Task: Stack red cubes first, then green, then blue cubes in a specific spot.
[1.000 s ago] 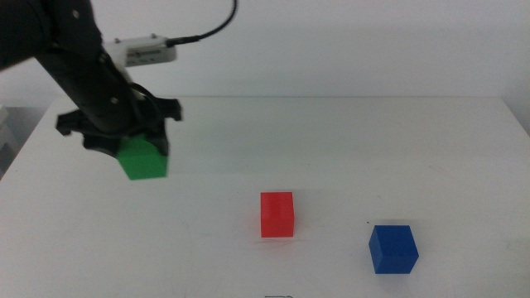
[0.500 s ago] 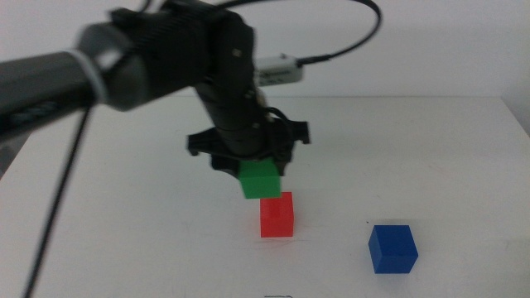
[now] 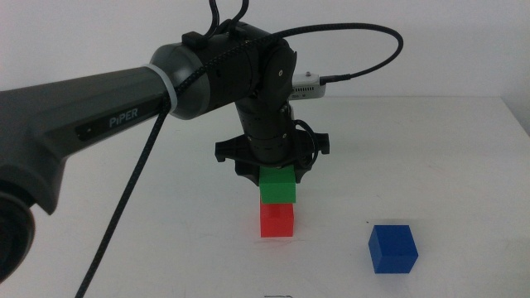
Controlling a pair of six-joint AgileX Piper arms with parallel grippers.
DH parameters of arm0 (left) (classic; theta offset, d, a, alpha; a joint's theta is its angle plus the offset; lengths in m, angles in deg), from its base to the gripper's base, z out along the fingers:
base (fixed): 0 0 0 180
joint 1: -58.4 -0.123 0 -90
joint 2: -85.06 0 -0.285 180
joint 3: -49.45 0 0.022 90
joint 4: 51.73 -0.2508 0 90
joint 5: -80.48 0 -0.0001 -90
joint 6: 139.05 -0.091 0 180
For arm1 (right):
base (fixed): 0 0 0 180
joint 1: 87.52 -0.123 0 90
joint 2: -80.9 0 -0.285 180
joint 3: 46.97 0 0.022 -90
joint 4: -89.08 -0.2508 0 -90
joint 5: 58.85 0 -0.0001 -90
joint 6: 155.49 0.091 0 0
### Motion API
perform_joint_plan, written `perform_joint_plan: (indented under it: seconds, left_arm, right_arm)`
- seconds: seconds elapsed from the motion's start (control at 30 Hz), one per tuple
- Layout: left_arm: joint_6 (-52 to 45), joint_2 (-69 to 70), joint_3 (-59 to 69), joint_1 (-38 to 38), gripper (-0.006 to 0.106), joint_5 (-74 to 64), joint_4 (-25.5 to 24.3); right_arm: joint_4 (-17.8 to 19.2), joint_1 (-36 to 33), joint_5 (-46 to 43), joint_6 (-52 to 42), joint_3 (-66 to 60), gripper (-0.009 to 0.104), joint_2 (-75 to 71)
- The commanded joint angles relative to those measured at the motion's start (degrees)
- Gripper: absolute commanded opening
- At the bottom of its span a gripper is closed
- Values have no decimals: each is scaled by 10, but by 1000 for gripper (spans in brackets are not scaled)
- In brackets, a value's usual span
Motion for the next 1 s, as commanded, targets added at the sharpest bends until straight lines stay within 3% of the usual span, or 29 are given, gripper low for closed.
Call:
perform_joint_plan:
  seconds: [0.0,0.97]
  left_arm:
    - [13,28,-20,2,1,13,-9]
    - [14,8,-20,2,1,-11,17]
  right_arm:
    - [7,3,-42,-3,10,64,-13]
    - [7,3,-42,-3,10,64,-13]
